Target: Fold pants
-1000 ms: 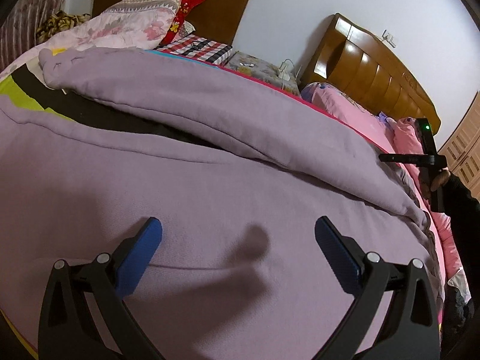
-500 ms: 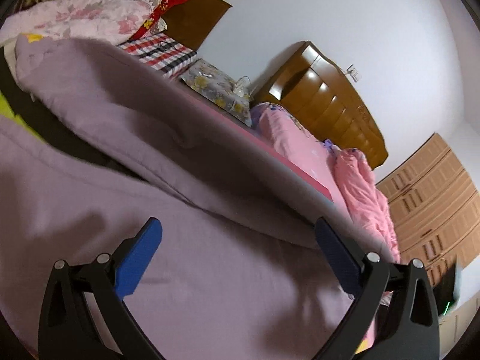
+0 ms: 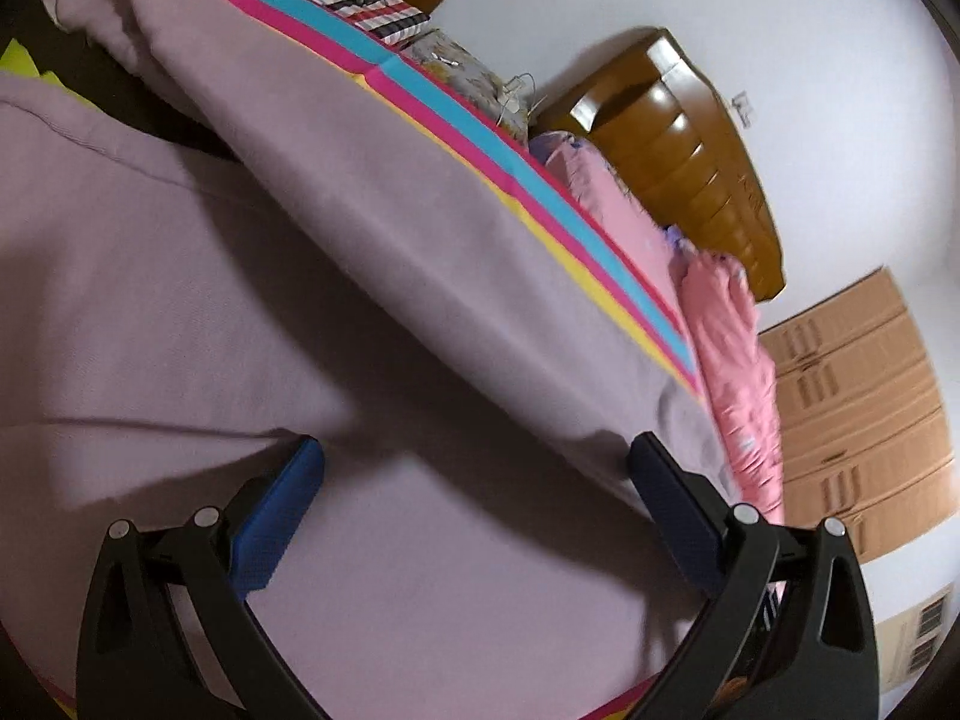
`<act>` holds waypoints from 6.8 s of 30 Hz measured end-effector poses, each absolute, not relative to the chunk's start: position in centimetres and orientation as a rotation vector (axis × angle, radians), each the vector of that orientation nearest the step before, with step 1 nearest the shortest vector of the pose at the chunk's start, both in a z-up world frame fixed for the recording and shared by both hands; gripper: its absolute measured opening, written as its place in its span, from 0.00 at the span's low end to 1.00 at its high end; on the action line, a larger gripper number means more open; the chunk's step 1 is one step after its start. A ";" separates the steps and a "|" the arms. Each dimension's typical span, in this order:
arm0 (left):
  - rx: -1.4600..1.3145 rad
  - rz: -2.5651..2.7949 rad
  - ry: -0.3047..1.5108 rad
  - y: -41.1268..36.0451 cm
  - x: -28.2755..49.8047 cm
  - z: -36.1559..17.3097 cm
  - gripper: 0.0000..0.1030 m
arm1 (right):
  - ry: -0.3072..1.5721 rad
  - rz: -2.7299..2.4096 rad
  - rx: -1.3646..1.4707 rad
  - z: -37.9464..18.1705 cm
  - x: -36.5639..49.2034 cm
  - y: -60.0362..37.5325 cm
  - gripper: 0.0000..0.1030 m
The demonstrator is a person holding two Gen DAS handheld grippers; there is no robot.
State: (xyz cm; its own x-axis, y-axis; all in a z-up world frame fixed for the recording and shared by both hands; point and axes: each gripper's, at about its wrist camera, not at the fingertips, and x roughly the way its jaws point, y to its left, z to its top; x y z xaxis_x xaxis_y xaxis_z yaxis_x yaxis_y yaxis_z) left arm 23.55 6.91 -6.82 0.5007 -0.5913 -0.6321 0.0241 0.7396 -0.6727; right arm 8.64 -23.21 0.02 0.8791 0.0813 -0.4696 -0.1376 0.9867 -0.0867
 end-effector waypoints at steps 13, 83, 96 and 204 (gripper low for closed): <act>-0.734 -0.340 0.829 10.0 24.2 -4.4 0.06 | 0.685 0.191 0.105 -3.1 5.4 -23.8 0.85; -0.297 -0.354 0.875 5.6 14.5 -6.3 0.05 | 0.720 -0.035 0.749 -8.1 8.4 -40.8 0.15; -0.365 -0.317 0.856 7.8 14.8 -7.7 0.55 | 0.642 -0.018 0.933 -11.0 7.4 -41.0 0.27; -0.668 0.501 0.676 42.7 12.9 -7.6 0.75 | 0.991 1.244 0.185 -0.6 36.6 23.4 0.50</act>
State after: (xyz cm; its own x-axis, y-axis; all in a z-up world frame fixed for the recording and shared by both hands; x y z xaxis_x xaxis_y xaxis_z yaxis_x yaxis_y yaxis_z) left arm 12.86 42.70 -7.59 0.6785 0.2055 -0.7053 -0.6153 0.6836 -0.3927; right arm 36.59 23.43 -0.59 -0.0172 0.8503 -0.5260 -0.7027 0.3640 0.6114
